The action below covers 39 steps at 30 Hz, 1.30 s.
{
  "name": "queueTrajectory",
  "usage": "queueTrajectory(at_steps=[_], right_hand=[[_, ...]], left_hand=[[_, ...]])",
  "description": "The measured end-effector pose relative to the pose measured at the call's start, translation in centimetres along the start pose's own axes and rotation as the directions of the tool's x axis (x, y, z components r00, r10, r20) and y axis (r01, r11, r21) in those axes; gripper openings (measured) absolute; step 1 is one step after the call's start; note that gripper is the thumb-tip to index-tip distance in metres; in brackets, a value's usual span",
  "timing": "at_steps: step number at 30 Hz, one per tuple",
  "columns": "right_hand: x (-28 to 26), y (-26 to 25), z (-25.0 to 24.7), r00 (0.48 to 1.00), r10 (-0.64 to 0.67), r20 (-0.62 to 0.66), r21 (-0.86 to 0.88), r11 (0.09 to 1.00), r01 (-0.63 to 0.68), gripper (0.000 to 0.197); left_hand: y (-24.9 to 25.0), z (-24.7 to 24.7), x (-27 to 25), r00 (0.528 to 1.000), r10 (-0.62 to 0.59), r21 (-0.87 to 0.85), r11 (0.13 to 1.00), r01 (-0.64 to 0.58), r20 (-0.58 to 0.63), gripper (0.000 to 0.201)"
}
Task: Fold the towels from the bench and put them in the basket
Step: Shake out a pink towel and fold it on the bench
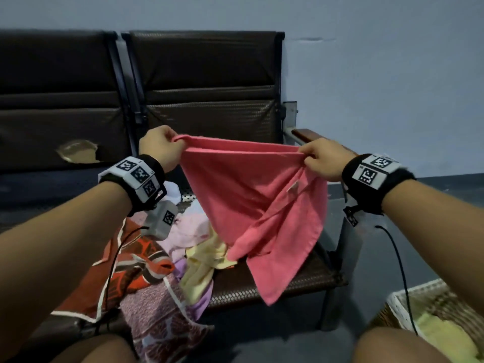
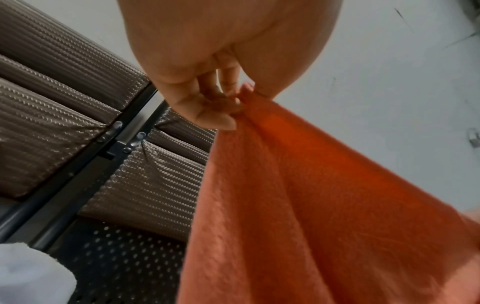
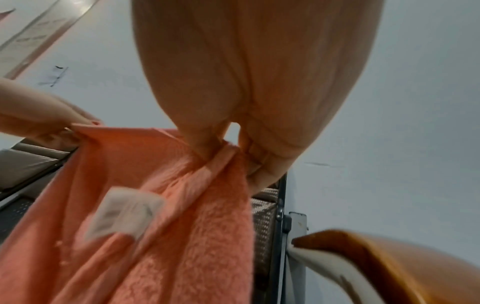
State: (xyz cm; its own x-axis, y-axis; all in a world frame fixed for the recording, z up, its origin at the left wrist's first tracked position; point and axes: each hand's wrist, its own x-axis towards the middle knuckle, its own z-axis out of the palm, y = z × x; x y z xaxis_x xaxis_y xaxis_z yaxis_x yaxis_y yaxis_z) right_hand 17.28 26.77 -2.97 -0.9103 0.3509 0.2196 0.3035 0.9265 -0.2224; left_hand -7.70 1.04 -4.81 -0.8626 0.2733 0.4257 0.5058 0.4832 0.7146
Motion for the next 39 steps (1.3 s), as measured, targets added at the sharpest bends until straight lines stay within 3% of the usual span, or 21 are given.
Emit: queueTrajectory(at_steps=[3,5,8,12,15,19,22,23,25,28,30,36,39], right_hand=[[0.7,-0.5,-1.3,1.000,-0.018,0.021,-0.093,0.996,0.020,0.025],[1.1,-0.8,-1.9,0.999,-0.037,0.007,-0.117,0.992,0.038,0.024],[1.6,-1.2,-3.0,0.998,-0.063,-0.026,-0.038,0.997,0.062,0.028],[1.7,-1.6,-4.5,1.000,-0.031,0.003,-0.026,0.999,0.031,0.029],[1.6,-1.8,-4.5,0.996,0.034,-0.079,-0.039,0.999,-0.037,0.036],[1.3,-1.6,-3.3,0.991,0.046,-0.129,0.075,0.997,-0.037,0.047],[1.0,-1.0,-2.7,0.993,0.003,-0.115,0.182,0.983,0.018,0.024],[0.9,-0.7,-2.7,0.995,0.005,-0.099,0.225,0.974,0.018,0.015],[0.7,-0.2,-2.9,0.999,0.020,-0.039,0.192,0.981,-0.013,0.021],[0.5,0.1,-2.8,0.997,0.064,0.046,0.005,0.998,-0.065,0.024],[0.4,-0.1,-2.5,0.992,0.117,0.047,0.013,0.993,-0.117,0.026],[1.1,-1.1,-1.9,0.969,0.233,-0.078,0.195,0.957,-0.214,0.027],[1.7,-1.5,-1.9,0.948,0.318,0.026,0.394,0.868,-0.302,0.049]], left_hand=[[1.8,-0.7,1.0,1.000,0.004,-0.047,0.999,-0.005,-0.029,0.020],[2.7,-1.3,1.8,0.996,-0.059,-0.141,0.989,0.050,-0.061,0.029],[3.3,-2.2,2.9,0.983,-0.144,-0.239,0.964,0.113,-0.117,0.038],[3.8,-2.8,3.4,0.990,-0.143,-0.281,0.950,0.133,-0.015,0.045],[4.2,-2.8,3.3,0.988,-0.134,-0.382,0.912,0.152,0.072,0.044],[4.9,-2.6,1.9,0.964,-0.157,-0.657,0.708,0.260,0.213,0.026],[4.6,-2.3,1.2,0.945,-0.102,-0.738,0.601,0.308,0.311,0.008],[4.3,-2.0,1.2,0.936,-0.104,-0.719,0.614,0.326,0.335,0.009],[3.4,-1.5,1.4,0.930,-0.119,-0.646,0.689,0.329,0.347,0.010],[1.7,-0.7,1.6,0.936,-0.038,-0.551,0.800,0.239,0.350,0.013],[0.9,-0.4,1.7,0.936,0.016,-0.515,0.838,0.179,0.351,0.011],[1.0,0.3,2.6,0.983,-0.054,-0.521,0.842,0.138,0.173,0.019],[1.7,1.3,3.2,0.984,-0.155,-0.560,0.809,0.179,0.091,0.026]])
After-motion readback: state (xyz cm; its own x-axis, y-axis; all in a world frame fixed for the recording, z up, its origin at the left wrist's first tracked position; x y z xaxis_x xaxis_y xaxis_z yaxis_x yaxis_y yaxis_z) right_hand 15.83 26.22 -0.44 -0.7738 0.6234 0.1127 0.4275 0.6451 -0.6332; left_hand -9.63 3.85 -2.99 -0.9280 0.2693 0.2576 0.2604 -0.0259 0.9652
